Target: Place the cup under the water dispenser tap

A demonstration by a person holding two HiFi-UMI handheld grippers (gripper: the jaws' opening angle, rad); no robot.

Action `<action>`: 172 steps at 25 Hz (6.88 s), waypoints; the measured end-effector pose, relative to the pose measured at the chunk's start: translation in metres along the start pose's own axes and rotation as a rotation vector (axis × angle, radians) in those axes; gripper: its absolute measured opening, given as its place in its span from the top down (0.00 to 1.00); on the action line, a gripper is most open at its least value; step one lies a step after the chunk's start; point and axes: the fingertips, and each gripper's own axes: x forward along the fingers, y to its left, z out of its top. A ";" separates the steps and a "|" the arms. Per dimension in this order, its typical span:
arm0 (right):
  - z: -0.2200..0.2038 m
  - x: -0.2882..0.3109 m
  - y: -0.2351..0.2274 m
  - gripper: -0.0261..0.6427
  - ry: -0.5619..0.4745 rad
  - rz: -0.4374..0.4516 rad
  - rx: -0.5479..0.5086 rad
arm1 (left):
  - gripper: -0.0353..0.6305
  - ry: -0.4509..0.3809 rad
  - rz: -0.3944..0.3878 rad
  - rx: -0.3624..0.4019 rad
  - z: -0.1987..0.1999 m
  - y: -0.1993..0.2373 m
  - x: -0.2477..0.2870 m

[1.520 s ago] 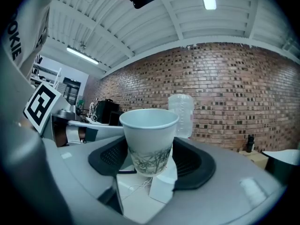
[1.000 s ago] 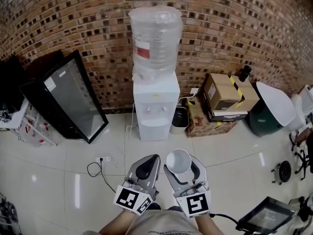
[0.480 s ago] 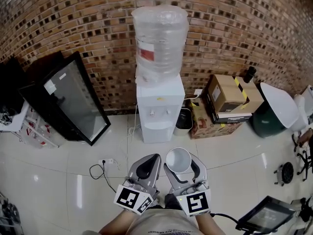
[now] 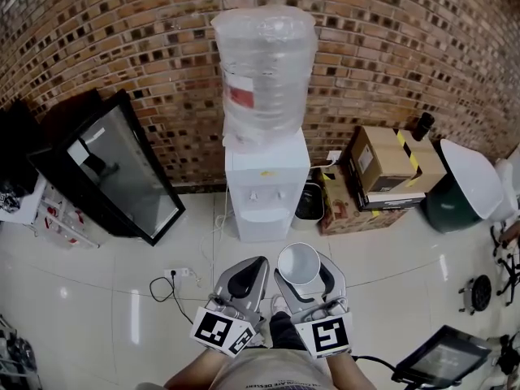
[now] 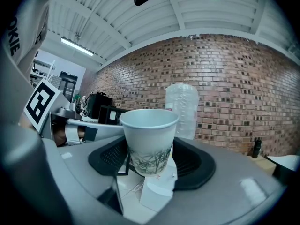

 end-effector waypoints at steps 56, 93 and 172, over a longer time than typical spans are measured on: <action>-0.354 0.241 -0.101 0.50 0.132 0.022 0.061 | 0.97 0.075 0.123 0.021 -0.304 0.172 0.157; -0.497 0.349 -0.119 0.50 0.200 0.012 0.082 | 0.97 0.049 0.134 0.045 -0.398 0.226 0.166; 0.025 -0.104 0.017 0.95 -0.082 0.092 0.055 | 0.97 -0.037 0.084 0.013 0.004 -0.102 -0.075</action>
